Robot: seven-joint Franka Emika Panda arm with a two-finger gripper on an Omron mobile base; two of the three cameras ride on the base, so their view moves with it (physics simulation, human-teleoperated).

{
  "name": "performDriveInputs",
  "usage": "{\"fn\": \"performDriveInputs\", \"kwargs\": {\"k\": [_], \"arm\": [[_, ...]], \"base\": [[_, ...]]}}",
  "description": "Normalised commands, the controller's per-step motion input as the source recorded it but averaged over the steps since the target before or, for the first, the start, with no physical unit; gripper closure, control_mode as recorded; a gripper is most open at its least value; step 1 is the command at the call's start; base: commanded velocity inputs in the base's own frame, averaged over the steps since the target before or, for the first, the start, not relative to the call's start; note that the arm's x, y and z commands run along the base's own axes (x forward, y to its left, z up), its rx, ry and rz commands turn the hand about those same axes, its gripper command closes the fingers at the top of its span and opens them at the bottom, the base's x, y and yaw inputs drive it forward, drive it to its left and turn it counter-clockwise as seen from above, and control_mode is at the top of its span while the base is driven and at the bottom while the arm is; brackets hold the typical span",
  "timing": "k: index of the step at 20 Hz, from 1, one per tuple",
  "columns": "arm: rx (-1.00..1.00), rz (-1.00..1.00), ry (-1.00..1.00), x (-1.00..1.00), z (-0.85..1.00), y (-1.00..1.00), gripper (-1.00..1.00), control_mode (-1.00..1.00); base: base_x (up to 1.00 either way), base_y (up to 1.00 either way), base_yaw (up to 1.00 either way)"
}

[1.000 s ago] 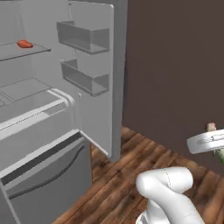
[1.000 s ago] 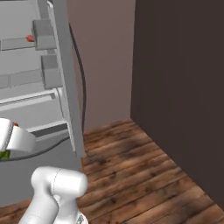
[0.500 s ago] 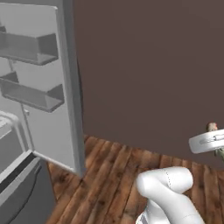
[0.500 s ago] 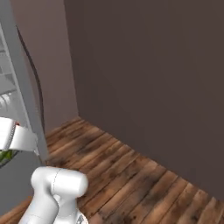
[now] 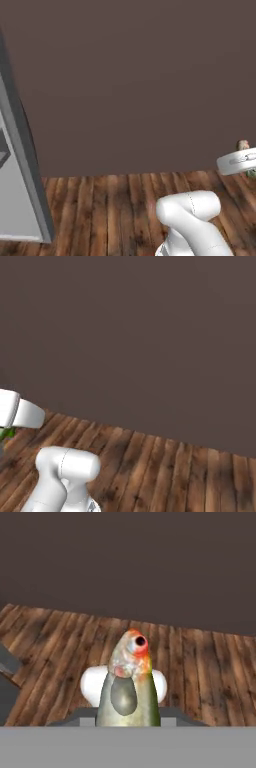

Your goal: Gather the sweet potato and mushroom from the fridge and place them on a tray on the dining counter. Then gather the chicken drumstick and fish from the fridge and place them on the other tray.

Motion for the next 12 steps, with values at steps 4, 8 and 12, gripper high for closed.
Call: {"fn": "performDriveInputs", "kwargs": {"k": [4,8,12], "arm": [[0.00,0.00,0.00,0.00,0.00,0.00,1.00,1.00],[0.00,0.00,0.00,0.00,0.00,0.00,1.00,1.00],[0.00,0.00,0.00,0.00,0.00,0.00,1.00,1.00]], "base": [[0.16,0.00,-0.64],[0.20,0.00,-0.61],[0.28,0.00,-0.60]]}}
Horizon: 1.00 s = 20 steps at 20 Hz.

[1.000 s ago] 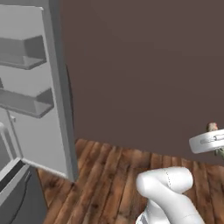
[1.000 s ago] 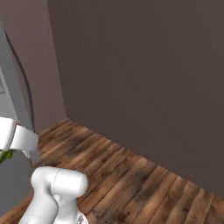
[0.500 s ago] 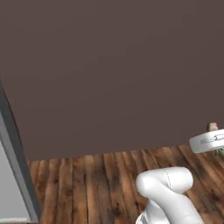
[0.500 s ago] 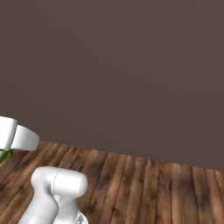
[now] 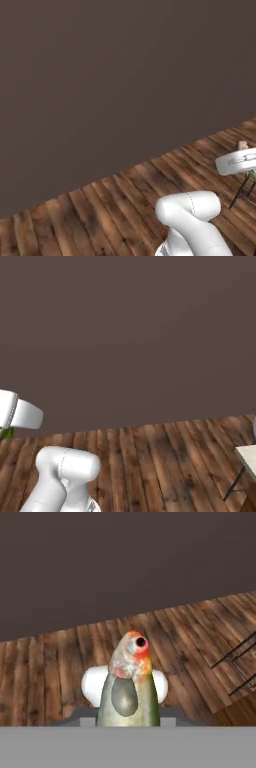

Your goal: Gather the sweet potato and mushroom from the fridge and place them on a tray on the dining counter. Then gather the chicken drumstick and fish from the fridge and place them on the other tray.

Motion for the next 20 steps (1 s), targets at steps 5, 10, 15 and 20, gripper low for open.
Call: {"fn": "performDriveInputs", "kwargs": {"k": [5,10,15,20], "arm": [[0.00,0.00,0.00,0.00,0.00,0.00,1.00,1.00],[0.00,0.00,0.00,0.00,0.00,0.00,1.00,1.00],[0.00,0.00,0.00,0.00,0.00,0.00,1.00,1.00],[0.00,0.00,0.00,0.00,0.00,0.00,1.00,1.00]], "base": [[0.50,0.08,-0.59],[0.65,0.30,-0.57],[0.75,0.36,-0.55],[0.76,0.35,-0.55]]}}
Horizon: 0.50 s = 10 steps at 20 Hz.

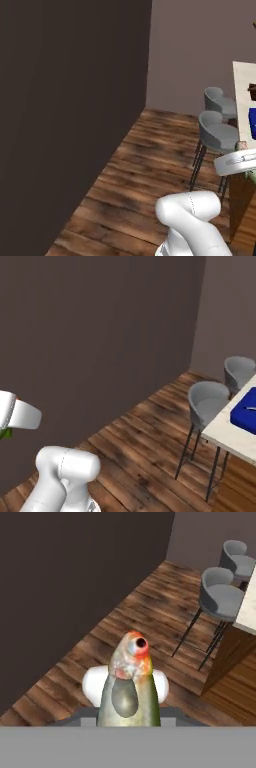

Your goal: Gather the sweet potato and mushroom from the fridge and place them on a tray on the dining counter. Then gather the chicken drumstick and fish from the fridge and place them on the other tray.

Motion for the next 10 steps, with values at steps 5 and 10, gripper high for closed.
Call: {"fn": "performDriveInputs", "kwargs": {"k": [5,10], "arm": [[0.00,0.00,0.00,0.00,0.00,0.00,1.00,1.00],[0.00,0.00,0.00,0.00,0.00,0.00,1.00,1.00]], "base": [[0.77,0.30,-0.54],[0.82,0.30,-0.53]]}}
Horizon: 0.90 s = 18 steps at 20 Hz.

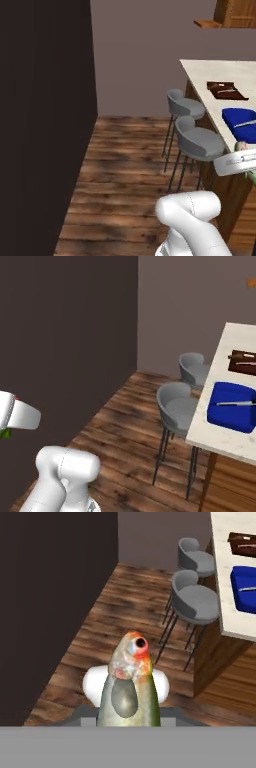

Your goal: Gather the sweet potato and mushroom from the fridge and place them on a tray on the dining counter. Then gather the chicken drumstick and fish from the fridge and place them on the other tray.

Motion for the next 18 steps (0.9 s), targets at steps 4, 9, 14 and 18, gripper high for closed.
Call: {"fn": "performDriveInputs", "kwargs": {"k": [4,9,14,18], "arm": [[0.00,0.00,0.00,0.00,0.00,0.00,1.00,1.00],[0.00,0.00,0.00,0.00,0.00,0.00,1.00,1.00],[0.00,0.00,0.00,0.00,0.00,0.00,1.00,1.00],[0.00,0.00,0.00,0.00,0.00,0.00,1.00,1.00]], "base": [[0.83,0.33,-0.52],[0.82,0.40,-0.52],[0.80,0.53,-0.52],[0.78,0.57,-0.52]]}}
